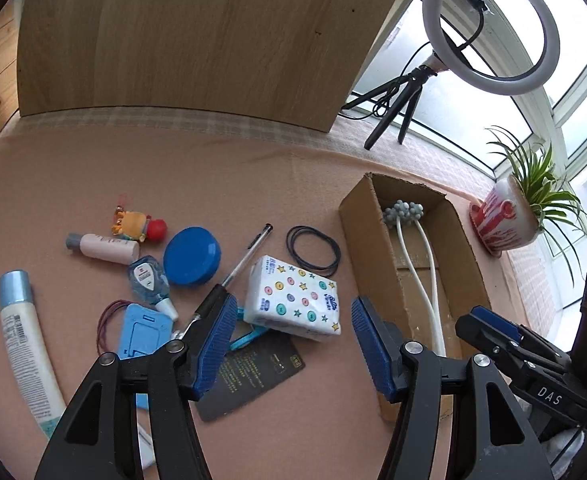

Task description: Organize objects

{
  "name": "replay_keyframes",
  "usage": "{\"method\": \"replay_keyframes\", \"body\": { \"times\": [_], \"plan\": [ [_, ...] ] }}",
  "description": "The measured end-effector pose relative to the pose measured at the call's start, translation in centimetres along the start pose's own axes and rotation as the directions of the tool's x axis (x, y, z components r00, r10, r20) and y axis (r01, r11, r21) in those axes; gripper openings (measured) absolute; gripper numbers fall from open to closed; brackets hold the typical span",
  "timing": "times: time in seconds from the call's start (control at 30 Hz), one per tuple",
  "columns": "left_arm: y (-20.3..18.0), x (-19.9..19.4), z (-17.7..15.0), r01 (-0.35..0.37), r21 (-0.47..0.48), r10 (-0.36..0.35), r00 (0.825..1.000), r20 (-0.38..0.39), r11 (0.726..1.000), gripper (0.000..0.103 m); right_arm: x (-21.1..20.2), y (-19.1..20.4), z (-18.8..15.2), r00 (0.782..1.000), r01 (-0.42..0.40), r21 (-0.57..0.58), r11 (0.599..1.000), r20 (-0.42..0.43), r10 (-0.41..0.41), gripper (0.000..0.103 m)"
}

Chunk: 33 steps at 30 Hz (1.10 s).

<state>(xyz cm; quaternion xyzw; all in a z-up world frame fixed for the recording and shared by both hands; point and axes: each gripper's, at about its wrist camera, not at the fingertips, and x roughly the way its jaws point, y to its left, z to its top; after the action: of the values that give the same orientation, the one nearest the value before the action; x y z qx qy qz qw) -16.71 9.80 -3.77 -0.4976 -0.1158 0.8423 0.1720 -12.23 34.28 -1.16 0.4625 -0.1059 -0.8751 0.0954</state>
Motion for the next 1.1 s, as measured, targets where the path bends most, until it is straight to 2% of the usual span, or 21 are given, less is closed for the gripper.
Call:
{"method": "replay_keyframes", "body": {
  "times": [0.23, 0.37, 0.47, 0.57, 0.67, 0.77, 0.87, 0.9, 1.1],
  "plan": [
    [6.8, -2.0, -2.4, -0.075, -0.053, 0.073, 0.996, -0.041, 0.996, 0.063, 1.3, 3.1, 0.2, 0.997, -0.074, -0.028, 0.997, -0.039, 0.073, 0.056],
    [9.0, -2.1, -2.8, -0.074, -0.088, 0.07, 0.996, -0.054, 0.993, 0.063, 3.1, 4.4, 1.6, 0.993, -0.093, -0.028, 0.995, -0.069, 0.091, 0.056],
    [9.5, -1.1, -2.3, -0.08, -0.099, 0.073, 0.995, -0.069, 0.992, 0.063, 5.4, 5.3, 3.0, 0.982, -0.141, -0.022, 0.99, -0.129, 0.137, 0.056],
    [9.8, 0.3, -1.3, -0.089, -0.109, 0.081, 0.993, -0.082, 0.99, 0.063, 7.9, 6.4, 4.4, 0.974, -0.138, -0.039, 0.99, -0.185, 0.128, 0.056],
    [10.3, 1.5, 0.1, -0.088, -0.137, 0.077, 0.993, -0.086, 0.987, 0.062, 9.9, 7.8, 5.6, 0.973, -0.094, -0.093, 0.991, -0.221, 0.072, 0.056],
    [10.8, 2.5, 1.4, -0.09, -0.151, 0.078, 0.993, -0.085, 0.984, 0.062, 11.9, 8.9, 6.4, 0.961, -0.083, -0.116, 0.99, -0.272, 0.049, 0.055],
    [11.3, 3.4, 2.5, -0.095, -0.166, 0.082, 0.993, -0.087, 0.981, 0.055, 14.1, 9.4, 6.8, 0.94, -0.071, -0.123, 0.99, -0.342, 0.025, 0.039],
    [11.6, 3.7, 2.7, -0.091, -0.176, 0.076, 0.993, -0.09, 0.98, 0.05, 14.8, 9.4, 6.8, 0.931, -0.068, -0.117, 0.991, -0.364, 0.021, 0.033],
    [12.2, 5.5, 3.3, -0.067, -0.208, 0.045, 0.993, -0.11, 0.976, 0.036, 17.2, 9.9, 6.2, 0.904, -0.044, -0.14, 0.989, -0.427, -0.02, 0.031]
  ]
}}
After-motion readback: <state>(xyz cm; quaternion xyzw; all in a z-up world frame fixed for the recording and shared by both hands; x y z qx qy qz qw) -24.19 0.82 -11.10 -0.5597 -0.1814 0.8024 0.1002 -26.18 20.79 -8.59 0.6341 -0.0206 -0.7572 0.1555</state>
